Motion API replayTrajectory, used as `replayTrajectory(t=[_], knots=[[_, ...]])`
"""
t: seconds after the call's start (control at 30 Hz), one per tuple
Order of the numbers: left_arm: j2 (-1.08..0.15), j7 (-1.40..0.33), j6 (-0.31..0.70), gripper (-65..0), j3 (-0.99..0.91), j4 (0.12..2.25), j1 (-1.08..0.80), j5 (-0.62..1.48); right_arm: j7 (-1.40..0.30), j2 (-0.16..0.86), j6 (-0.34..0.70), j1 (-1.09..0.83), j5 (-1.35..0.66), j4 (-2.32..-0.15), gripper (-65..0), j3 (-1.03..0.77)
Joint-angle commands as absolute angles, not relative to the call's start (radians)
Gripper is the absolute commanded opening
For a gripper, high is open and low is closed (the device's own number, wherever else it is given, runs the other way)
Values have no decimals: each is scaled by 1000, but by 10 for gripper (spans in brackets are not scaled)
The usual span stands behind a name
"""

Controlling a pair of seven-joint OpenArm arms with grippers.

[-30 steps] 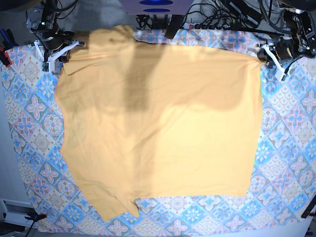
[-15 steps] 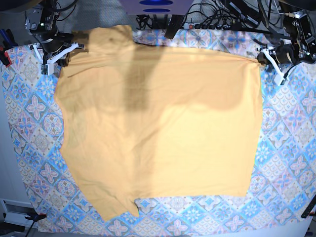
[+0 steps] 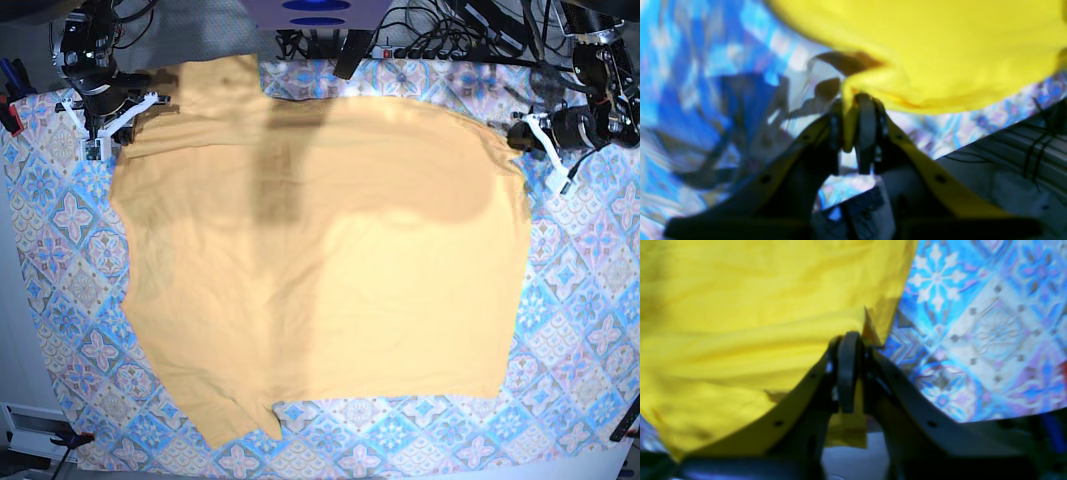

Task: Fold the T-shirt properly
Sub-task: 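Lift the shoulder edges and pull them toward the hem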

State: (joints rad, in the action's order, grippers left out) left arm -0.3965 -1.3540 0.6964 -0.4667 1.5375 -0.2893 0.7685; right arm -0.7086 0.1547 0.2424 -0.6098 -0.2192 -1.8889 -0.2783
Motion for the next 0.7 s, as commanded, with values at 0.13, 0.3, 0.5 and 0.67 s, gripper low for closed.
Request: replayTrajectory(t=[0.13, 0.3, 0.5, 0.67], knots=[[-417, -1389, 698, -586, -522, 1555, -252, 774, -691, 142, 242, -588, -157, -1916, -624, -257], [-420, -1394, 698, -586, -541, 1543, -231, 762, -691, 140, 242, -552, -99, -1917, -624, -251], [-420, -1395, 698, -586, -539, 1451, -160, 688, -691, 113, 242, -515, -18, -1917, -624, -251], [-420, -1396, 698, -586, -535, 1415, -110, 656, -693, 113, 242, -483, -16, -1917, -624, -251]])
